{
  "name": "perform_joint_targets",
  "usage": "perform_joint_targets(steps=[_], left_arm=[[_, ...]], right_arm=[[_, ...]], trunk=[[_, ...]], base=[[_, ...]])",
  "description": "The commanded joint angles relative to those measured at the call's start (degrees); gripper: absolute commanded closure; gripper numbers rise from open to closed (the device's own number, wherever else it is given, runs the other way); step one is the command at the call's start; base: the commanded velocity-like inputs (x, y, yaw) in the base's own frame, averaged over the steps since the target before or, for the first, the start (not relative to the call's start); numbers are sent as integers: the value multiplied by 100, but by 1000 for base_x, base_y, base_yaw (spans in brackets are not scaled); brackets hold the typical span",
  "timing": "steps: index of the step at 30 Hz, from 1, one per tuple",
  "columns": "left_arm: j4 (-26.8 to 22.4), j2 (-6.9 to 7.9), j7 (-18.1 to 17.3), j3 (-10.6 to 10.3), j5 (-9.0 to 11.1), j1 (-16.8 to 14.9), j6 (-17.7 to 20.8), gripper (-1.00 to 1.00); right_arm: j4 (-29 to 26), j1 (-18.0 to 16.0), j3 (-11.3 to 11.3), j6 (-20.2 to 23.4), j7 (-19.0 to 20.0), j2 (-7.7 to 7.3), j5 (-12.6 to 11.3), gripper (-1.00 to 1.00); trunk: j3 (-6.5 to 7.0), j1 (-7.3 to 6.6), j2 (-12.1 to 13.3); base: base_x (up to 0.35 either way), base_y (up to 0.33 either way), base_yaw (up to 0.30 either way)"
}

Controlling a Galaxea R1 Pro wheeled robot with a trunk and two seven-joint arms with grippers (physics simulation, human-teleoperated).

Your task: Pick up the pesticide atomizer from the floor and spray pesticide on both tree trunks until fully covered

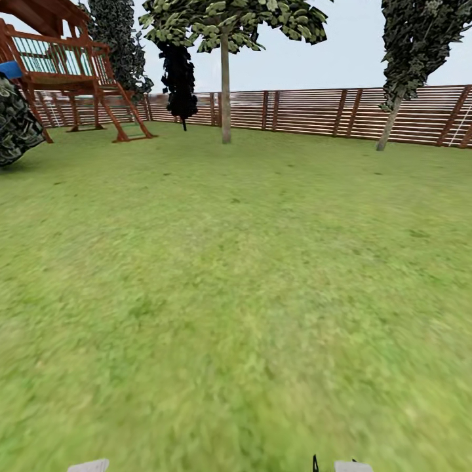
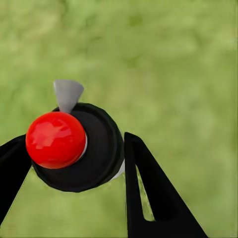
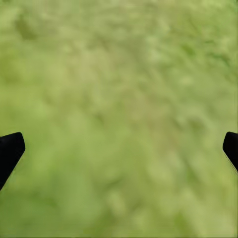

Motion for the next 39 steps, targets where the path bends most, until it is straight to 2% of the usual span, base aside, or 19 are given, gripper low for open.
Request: perform_joint_targets(steps=[1,39], left_arm=[[0,0,-1,2,0,-2,0,100],[-1,0,-1,2,0,-3,6,100]], right_arm=[[1,0,0,0,0,0,0,-100],[2,0,0,0,0,-1,0,-100]], trunk=[[0,0,0],[0,0,0]], base=[[339,0,0],[339,0,0]])
